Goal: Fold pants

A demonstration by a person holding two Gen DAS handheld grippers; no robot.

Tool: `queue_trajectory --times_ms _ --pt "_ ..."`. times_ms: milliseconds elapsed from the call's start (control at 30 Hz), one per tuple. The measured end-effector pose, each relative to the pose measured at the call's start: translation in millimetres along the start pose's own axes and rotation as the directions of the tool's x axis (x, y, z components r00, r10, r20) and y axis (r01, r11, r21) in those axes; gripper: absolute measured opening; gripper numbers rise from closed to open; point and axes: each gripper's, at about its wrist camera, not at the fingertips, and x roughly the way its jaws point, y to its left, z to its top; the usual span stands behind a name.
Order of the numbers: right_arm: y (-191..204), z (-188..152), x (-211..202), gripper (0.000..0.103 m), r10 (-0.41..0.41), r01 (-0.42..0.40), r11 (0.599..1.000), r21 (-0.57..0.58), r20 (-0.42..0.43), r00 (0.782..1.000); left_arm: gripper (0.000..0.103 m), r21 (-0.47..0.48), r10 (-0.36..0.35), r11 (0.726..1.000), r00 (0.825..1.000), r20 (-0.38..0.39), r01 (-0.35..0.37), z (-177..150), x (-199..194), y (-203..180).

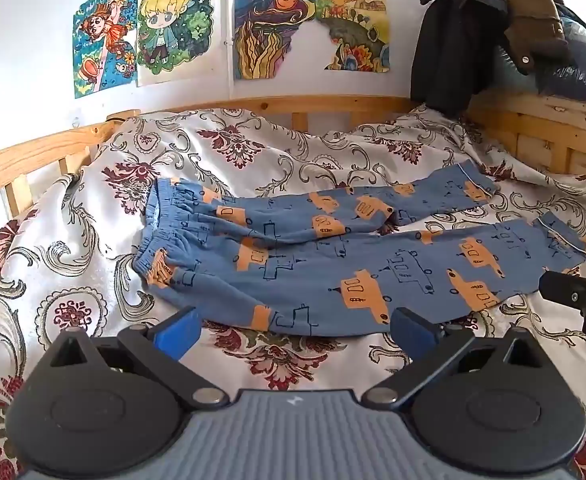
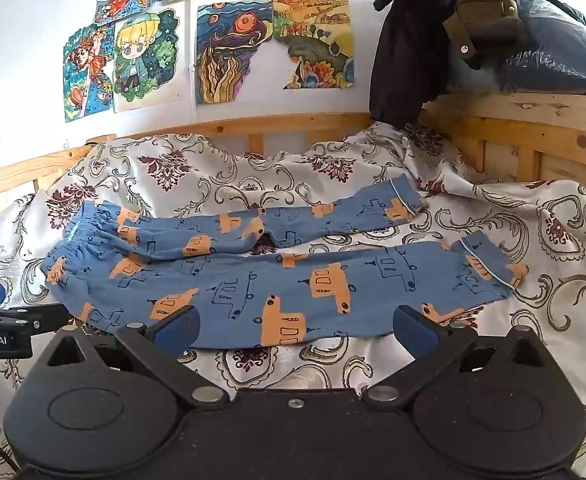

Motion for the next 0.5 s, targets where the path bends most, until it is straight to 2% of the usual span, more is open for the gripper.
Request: queue_trajectory --times_ms 500 --pt "-1.0 2.8 0.6 0.102 -0.008 0.008 1.000 -0.014 -0.007 1.000 0.103 -0.009 0.008 1.000 1.000 -0.001 -0.008 -3.5 5.3 2.0"
